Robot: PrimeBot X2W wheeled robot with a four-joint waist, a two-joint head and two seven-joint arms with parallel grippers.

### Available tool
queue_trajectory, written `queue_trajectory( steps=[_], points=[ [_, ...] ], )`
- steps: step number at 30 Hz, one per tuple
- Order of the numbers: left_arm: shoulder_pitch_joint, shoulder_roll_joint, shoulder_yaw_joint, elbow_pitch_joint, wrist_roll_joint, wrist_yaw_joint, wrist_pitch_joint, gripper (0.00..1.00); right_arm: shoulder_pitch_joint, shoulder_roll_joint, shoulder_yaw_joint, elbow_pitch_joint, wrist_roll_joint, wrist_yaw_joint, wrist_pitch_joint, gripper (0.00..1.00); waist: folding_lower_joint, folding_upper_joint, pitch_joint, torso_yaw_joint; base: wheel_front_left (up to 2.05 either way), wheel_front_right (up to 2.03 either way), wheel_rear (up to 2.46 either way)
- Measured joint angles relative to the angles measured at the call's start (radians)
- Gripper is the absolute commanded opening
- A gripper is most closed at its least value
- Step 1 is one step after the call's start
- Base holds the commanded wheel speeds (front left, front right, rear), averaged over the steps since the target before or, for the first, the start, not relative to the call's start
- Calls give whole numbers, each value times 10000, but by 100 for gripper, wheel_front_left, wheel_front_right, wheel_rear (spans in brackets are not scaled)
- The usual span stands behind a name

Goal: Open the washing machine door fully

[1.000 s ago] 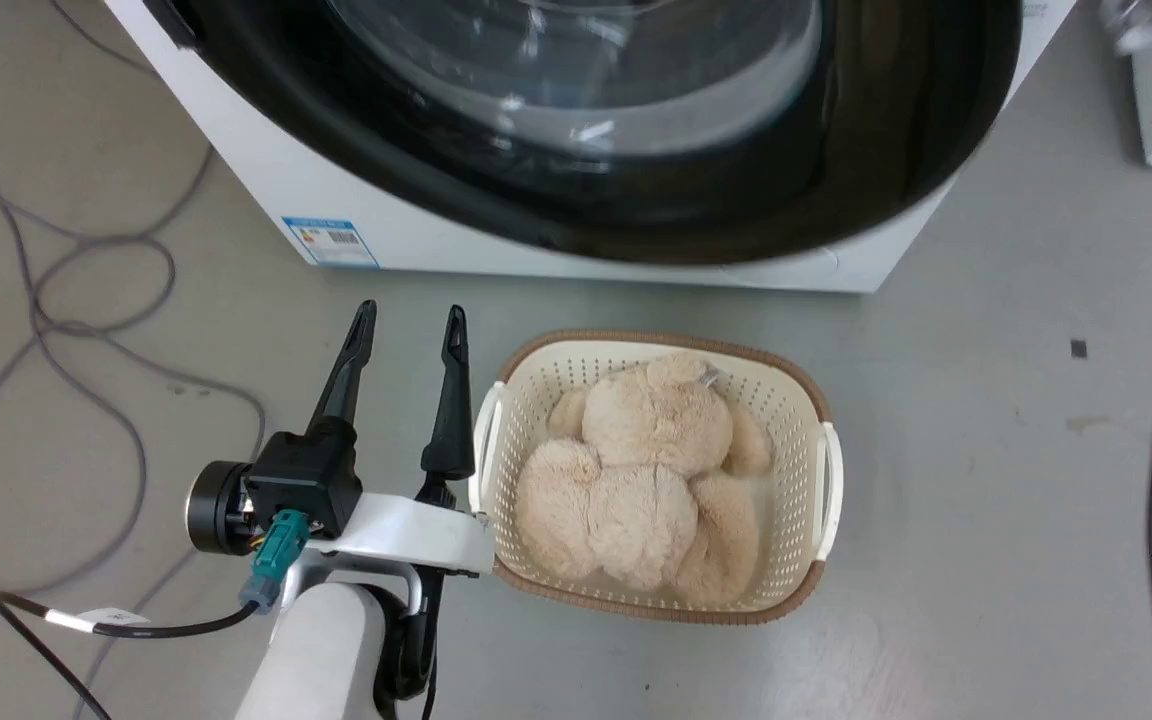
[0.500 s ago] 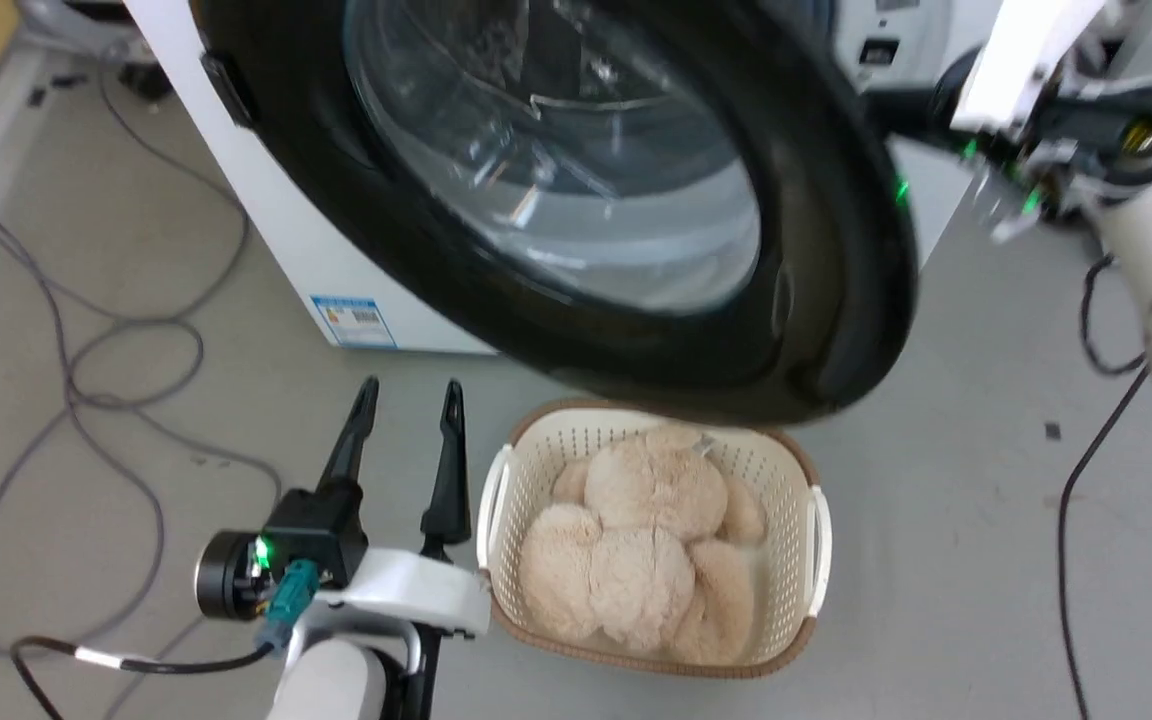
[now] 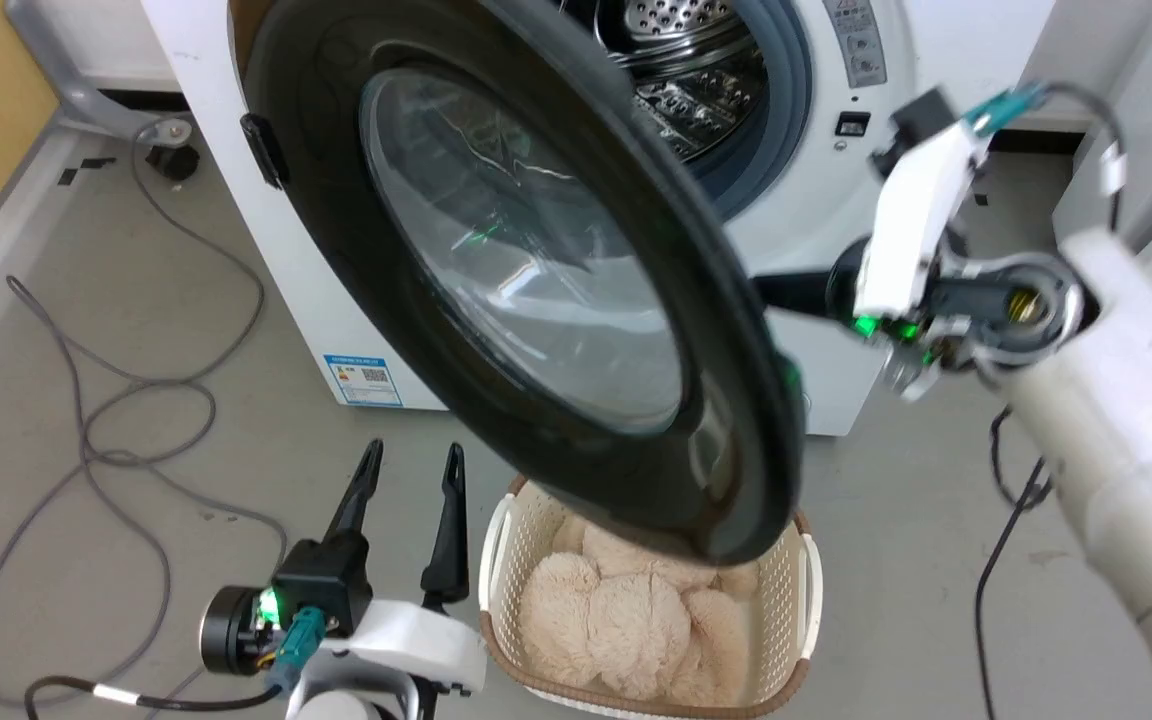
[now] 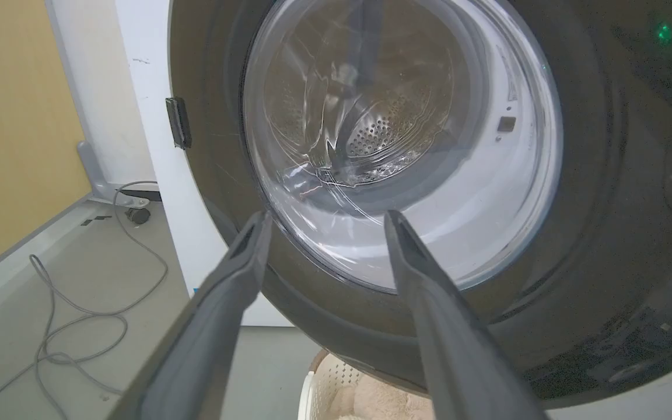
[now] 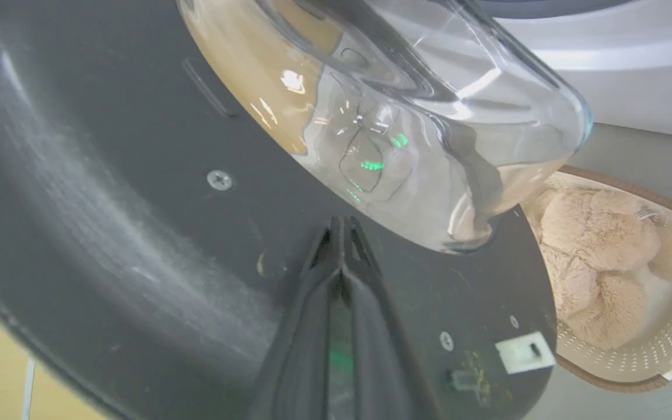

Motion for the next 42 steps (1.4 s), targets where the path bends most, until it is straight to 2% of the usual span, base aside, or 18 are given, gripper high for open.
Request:
queue_trajectory(
  steps=[8,18,22,26,27,28,29,35,41,42],
  points=[
    [268,0,123,127,176,-88,0,100,1190,-17,96,-1515,163,-2,21,0,-1,0,-212,-35,0,0,0],
    [401,0,192,263,368,-284,0,100,2698,261,309,-3476,334,0,-128,0,0,0,-356,-102,0,0,0],
    [402,0,121,295,345,-336,0,100,3498,236,151,-3996,422,0,-637,0,0,0,-462,-57,0,0,0],
    [416,0,-12,305,324,-336,0,100,4466,196,-717,-4661,627,0,-2048,0,0,0,-547,33,0,0,0],
    [429,0,-12,303,314,-334,0,100,4707,201,-1020,-4801,677,0,-2562,27,0,0,-553,29,0,0,0],
    [439,0,-6,309,301,-332,0,100,4949,215,-1365,-4867,679,0,-3164,83,-1,0,-569,4,0,0,0],
    [454,0,-8,318,301,-332,0,100,5192,230,-1689,-4905,677,0,-3758,100,-1,0,-594,-22,0,0,0],
    [659,0,33,383,303,-334,0,100,6869,349,-3382,-5173,702,0,-6640,100,-1,0,-730,-181,0,0,0],
    [764,0,205,372,303,-334,0,100,8781,360,-4661,-5438,435,0,-9037,100,0,0,-832,-293,0,0,0],
    [945,2,324,355,305,-332,0,100,9707,422,-5097,-5693,36,0,-10080,100,0,0,-895,-403,0,0,0]
  ],
)
